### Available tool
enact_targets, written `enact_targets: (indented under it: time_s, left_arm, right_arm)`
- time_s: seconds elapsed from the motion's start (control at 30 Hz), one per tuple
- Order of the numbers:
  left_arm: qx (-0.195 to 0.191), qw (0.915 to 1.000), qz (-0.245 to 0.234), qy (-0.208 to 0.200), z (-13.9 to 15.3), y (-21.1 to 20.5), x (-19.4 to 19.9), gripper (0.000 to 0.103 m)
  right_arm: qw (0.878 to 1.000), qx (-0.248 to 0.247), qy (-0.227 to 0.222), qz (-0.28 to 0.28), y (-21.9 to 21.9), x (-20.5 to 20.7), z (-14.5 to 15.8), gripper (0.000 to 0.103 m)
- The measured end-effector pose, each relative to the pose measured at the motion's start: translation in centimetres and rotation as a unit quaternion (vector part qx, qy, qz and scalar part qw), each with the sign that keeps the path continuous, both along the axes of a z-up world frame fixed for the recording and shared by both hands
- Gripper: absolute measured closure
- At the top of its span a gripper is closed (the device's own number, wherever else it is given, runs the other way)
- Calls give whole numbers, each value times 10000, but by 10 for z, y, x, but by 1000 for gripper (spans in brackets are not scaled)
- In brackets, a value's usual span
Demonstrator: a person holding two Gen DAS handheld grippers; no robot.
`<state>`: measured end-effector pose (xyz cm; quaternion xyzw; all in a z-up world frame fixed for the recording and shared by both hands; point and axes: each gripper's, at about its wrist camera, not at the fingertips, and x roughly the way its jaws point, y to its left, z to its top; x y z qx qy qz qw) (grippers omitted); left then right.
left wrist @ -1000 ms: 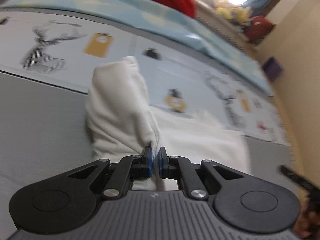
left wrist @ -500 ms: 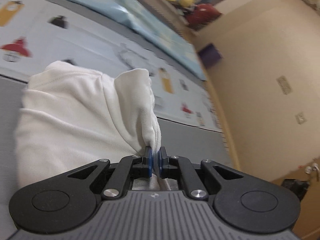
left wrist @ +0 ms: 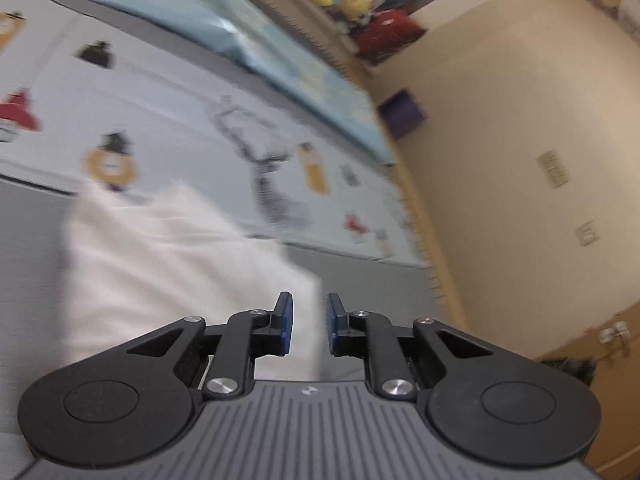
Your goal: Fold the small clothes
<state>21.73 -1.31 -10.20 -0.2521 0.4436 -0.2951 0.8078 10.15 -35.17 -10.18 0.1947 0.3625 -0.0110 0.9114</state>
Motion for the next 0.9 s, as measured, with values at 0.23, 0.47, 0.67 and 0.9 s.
enact_targets:
  time_s: [0.23,0.47,0.67,0.9]
  left_arm:
    - [1036,9928,-581,172,-13,28,-22,86]
    - [1426,9867,-776,72,-19,53,-42,86]
    - [1598,9805,-1133,156,-29,43,-44,86]
    - [2123,9634,-1598,350,-51,24,-49,86]
  right_arm:
    - [9985,276,464,15,13,32,-21,58]
    - [9944,624,727,-453,10,60,-43,58]
    - [9966,-222,-575,-546,29,52,-8,103]
    - [9956,512,484,-616,14,70,-36,92]
